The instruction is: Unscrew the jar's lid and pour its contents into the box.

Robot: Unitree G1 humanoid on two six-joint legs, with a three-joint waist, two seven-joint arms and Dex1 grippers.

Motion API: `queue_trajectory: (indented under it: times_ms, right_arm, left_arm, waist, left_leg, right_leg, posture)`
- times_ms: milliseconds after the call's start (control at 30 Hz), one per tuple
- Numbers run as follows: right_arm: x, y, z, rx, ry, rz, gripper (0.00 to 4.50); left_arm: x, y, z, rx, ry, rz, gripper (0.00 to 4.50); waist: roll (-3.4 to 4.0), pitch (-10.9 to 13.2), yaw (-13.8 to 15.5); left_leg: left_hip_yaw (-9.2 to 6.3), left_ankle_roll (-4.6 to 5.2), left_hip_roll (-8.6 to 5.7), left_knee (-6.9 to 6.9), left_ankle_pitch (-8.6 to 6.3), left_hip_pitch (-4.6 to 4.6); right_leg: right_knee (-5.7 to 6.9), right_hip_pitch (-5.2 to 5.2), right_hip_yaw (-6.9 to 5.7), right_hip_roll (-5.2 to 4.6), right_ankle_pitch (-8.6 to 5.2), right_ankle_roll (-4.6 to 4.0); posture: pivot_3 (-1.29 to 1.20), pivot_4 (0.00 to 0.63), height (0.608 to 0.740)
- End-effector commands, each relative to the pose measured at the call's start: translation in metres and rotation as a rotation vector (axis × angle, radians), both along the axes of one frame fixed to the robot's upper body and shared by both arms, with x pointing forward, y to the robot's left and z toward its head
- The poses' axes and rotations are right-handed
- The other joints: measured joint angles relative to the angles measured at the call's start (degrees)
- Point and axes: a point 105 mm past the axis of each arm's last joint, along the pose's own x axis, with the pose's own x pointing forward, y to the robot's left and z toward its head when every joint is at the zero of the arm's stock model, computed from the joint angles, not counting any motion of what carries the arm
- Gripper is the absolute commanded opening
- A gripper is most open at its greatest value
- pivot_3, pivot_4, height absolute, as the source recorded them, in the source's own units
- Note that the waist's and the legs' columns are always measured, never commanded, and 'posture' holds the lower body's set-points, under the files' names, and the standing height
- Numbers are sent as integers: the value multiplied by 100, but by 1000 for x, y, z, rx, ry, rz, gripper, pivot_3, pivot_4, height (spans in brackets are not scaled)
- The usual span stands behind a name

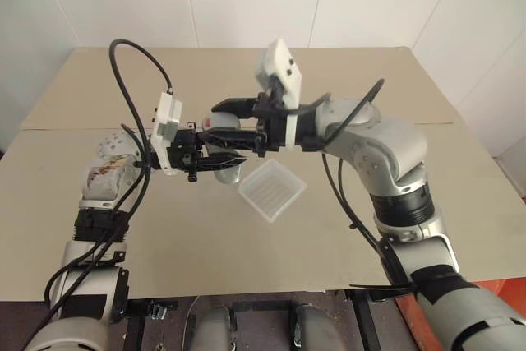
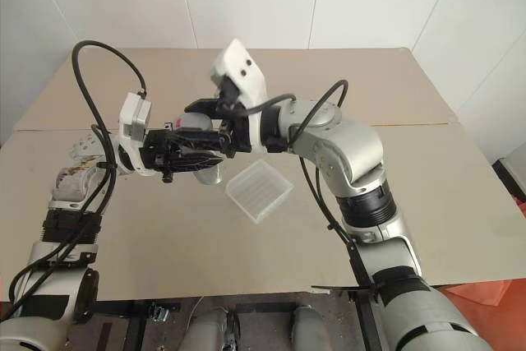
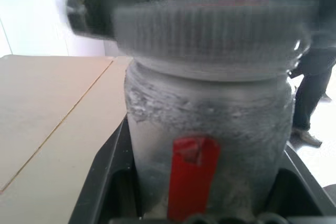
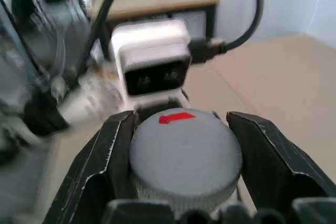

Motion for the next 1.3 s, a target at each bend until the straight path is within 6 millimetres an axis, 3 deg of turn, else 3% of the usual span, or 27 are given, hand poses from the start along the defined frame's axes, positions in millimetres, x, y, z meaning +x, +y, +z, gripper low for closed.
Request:
queue_trajectory:
  times_ms: [33,133,300,467,600,667,800,933,1033,1133,1300]
  right_arm:
    - [1,-38,37,156,21,-39,2743]
    - [9,-64,31,151,-18,-168,2743]
    - [27,-113,-13,1,-143,-479,2743]
    - [34,-175,-116,-270,-18,-724,2743]
    - [32,-188,-163,-342,86,-749,2743]
    - [32,-191,-174,-368,109,-745,3463]
    - [26,-190,-163,-367,115,-688,4468]
    - [7,-181,-130,-338,115,-534,4468]
    - [-15,-163,-101,-273,165,-344,4468]
    - [-31,-145,-83,-288,199,-179,4468]
    - [-35,-132,-65,-331,214,-79,4468]
  left_arm:
    - [-5,1,2,22,-47,-13,1983]
    - [-3,3,3,11,-52,10,1983]
    - [3,7,9,-23,-88,83,1983]
    - [11,11,17,-31,-183,199,1983]
    - [21,8,13,32,-279,291,1983]
    - [28,4,9,75,-345,339,1983]
    - [38,-4,12,97,-463,425,1983]
    - [41,-16,22,89,-722,489,1983]
    - [44,-26,23,178,-1071,495,1983]
    - [41,-40,21,227,-1339,387,1983]
    - [48,-61,2,413,-1922,76,1983]
  waist:
    - [0,0,29]
    - [0,0,38]
    - [-1,0,28]
    - [-1,0,35]
    - [-1,0,-36]
    - [-1,0,-47]
    - [-1,0,-14]
    - [-1,0,39]
    - [-1,0,104]
    - [-2,0,123]
    - [-2,0,149]
  left_leg:
    - [0,0,1,0,0,0]
    - [0,5,1,-1,-3,-1]
    - [0,5,-2,-2,-3,-1]
    - [-3,5,-2,-4,-3,0]
    - [7,5,-7,1,-3,8]
    - [6,3,-6,0,-2,16]
    - [3,1,-6,0,0,17]
    - [4,7,-8,1,-4,9]
    - [2,9,-8,3,-6,9]
    - [1,10,-6,0,-6,12]
    - [4,17,-11,2,-11,2]
  right_leg:
    - [-3,1,-1,0,0,0]
    - [-8,3,-2,-1,0,0]
    - [-9,2,1,-2,-1,2]
    - [-22,4,0,0,-3,6]
    - [-25,2,19,-2,-1,6]
    - [-22,3,21,1,0,5]
    - [-19,4,20,1,1,4]
    - [-30,3,20,-2,3,7]
    - [-36,6,17,-2,5,8]
    - [-37,9,15,-2,8,5]
    - [-33,8,8,-11,13,12]
  posture:
    - [0,150,740]
    - [0,150,740]
    - [0,150,740]
    - [0,150,740]
    - [0,150,740]
    - [0,150,740]
    - [0,150,740]
    - [0,150,740]
    - [0,150,740]
    - [0,150,740]
    - [0,150,740]
